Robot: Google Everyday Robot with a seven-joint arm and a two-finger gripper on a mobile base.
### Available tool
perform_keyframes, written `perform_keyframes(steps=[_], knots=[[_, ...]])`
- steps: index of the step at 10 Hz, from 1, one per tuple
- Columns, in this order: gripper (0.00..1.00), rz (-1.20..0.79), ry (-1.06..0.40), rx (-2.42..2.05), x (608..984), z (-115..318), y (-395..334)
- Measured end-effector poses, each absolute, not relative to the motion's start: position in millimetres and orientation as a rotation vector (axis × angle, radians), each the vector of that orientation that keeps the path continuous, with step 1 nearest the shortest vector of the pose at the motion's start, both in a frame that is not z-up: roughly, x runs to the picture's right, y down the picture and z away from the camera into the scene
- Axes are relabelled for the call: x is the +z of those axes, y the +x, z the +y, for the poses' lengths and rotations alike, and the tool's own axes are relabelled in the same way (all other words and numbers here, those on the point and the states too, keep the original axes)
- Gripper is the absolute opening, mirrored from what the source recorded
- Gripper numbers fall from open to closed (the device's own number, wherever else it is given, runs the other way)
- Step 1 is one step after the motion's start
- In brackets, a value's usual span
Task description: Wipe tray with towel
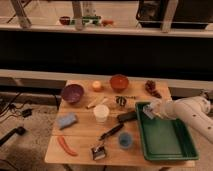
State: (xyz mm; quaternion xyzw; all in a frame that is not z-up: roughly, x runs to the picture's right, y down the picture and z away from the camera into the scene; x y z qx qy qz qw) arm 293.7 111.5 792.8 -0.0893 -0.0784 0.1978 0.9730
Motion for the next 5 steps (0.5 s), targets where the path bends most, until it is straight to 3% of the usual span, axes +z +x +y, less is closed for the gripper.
perform_keyframes(steps=[5], knots=[[0.00, -0.211, -0.247, 0.389, 801.3, 126.7, 287.2]])
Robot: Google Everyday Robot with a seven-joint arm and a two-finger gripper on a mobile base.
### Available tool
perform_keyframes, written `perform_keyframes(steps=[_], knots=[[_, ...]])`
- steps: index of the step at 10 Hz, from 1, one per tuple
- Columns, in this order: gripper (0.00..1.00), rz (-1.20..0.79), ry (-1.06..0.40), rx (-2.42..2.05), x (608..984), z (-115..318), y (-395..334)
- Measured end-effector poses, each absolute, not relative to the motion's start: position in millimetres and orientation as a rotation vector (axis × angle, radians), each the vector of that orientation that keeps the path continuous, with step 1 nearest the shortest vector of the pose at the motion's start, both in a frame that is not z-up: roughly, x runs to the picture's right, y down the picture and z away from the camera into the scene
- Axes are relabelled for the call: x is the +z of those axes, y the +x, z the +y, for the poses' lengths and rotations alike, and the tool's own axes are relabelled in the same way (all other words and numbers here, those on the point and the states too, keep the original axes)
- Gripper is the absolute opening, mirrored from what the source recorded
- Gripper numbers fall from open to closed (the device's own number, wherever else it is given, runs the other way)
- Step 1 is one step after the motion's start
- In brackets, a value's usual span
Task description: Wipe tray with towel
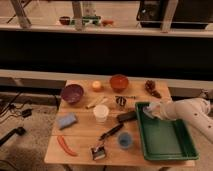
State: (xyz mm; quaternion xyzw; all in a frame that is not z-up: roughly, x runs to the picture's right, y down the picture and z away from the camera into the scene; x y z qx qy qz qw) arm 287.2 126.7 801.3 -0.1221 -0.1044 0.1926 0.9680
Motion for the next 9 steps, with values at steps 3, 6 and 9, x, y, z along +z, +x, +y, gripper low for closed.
perform_keyframes(steps=[3, 6, 9], knots=[[0.00, -0.261, -0.308, 0.388, 797.7, 130.9, 267.8], [0.00, -0.299, -0.330, 0.435, 769.7, 135.3, 254.5], [0.00, -0.311, -0.352, 0.460, 752.1, 150.4, 245.4]])
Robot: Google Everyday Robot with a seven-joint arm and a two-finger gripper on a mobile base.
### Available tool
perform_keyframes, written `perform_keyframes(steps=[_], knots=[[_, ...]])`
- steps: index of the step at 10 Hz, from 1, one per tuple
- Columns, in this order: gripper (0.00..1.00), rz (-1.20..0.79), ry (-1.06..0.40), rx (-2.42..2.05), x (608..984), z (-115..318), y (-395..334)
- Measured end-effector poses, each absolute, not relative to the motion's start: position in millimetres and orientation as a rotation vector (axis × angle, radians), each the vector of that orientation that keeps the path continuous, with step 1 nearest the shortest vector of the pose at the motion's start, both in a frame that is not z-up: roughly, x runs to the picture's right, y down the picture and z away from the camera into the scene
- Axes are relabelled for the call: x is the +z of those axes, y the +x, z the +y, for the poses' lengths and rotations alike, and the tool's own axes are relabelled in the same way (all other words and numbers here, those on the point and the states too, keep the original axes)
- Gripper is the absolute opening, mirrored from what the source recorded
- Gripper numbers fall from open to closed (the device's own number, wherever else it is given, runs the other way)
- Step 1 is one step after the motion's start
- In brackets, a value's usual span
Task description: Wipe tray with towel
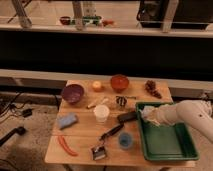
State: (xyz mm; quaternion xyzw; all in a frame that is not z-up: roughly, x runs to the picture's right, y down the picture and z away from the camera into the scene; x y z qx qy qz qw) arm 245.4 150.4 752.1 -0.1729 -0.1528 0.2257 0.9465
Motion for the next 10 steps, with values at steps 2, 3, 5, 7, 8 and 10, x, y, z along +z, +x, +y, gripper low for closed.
perform_keyframes(steps=[2, 3, 5, 7, 8, 10], knots=[[0.00, -0.311, -0.379, 0.468, 747.0, 160.3, 239.2], [0.00, -0.306, -0.394, 0.476, 743.2, 166.7, 239.6], [0.00, -0.298, -0.417, 0.488, 736.9, 177.2, 239.8], [0.00, -0.297, -0.416, 0.491, 736.5, 177.7, 241.4], [0.00, -0.298, -0.416, 0.490, 736.8, 177.3, 240.4], [0.00, -0.298, -0.416, 0.489, 737.0, 177.1, 240.0]])
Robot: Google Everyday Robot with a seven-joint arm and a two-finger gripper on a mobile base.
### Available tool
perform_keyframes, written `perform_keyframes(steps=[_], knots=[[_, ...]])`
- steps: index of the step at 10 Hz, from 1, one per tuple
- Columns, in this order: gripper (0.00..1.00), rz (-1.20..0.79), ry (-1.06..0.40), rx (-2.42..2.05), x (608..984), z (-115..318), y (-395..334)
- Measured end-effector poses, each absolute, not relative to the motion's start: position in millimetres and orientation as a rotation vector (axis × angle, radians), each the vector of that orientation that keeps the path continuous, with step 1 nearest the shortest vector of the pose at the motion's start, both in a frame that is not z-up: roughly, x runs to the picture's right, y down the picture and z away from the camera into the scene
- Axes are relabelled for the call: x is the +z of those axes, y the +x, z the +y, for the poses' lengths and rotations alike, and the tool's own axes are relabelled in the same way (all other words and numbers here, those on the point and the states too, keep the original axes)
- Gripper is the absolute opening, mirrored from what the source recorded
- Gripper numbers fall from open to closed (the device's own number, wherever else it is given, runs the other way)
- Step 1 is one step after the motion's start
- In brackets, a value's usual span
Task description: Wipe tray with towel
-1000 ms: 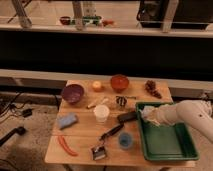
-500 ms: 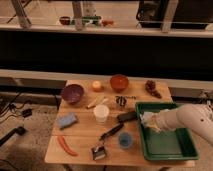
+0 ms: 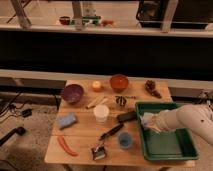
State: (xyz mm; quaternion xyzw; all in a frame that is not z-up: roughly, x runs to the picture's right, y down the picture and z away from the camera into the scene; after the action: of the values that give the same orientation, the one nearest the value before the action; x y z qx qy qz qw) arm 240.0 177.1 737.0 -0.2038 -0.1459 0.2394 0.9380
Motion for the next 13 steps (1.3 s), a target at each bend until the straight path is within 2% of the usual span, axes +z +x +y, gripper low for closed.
perform_keyframes(steps=[8, 13], knots=[[0.00, -0.297, -0.417, 0.490, 737.6, 177.7, 240.8], [0.00, -0.300, -0.460, 0.503, 757.7, 228.9, 285.4]])
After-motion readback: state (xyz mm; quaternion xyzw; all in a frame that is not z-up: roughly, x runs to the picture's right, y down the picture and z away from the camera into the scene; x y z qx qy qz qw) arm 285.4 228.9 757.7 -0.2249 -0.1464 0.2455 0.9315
